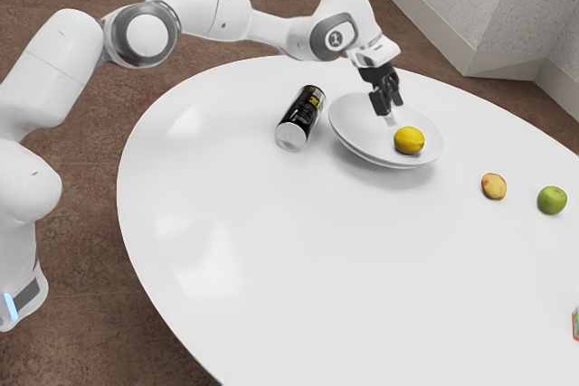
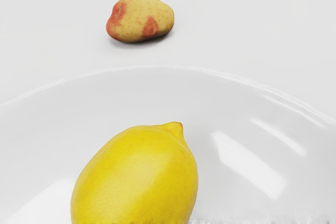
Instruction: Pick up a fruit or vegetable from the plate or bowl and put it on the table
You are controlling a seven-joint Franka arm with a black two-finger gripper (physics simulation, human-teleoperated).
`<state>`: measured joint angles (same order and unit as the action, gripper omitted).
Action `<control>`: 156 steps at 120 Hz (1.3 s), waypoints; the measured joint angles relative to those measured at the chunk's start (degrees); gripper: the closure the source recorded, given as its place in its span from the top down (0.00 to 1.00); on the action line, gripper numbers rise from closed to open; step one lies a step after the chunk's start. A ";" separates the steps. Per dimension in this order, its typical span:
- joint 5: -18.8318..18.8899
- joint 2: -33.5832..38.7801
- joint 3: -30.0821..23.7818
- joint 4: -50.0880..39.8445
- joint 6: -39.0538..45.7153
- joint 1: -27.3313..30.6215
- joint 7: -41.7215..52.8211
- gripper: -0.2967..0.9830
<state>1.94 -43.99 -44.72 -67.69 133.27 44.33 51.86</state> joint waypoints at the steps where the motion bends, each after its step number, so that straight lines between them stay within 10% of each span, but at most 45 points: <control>1: 0.19 0.00 0.00 0.01 0.03 0.00 0.19 0.77; 135: 4.29 -12.21 -3.69 9.82 13.06 -5.53 18.09 0.77; 156: 12.61 -11.81 -1.61 11.83 5.09 -5.78 11.96 0.77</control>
<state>14.55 -55.79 -46.33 -55.86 138.35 38.55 63.82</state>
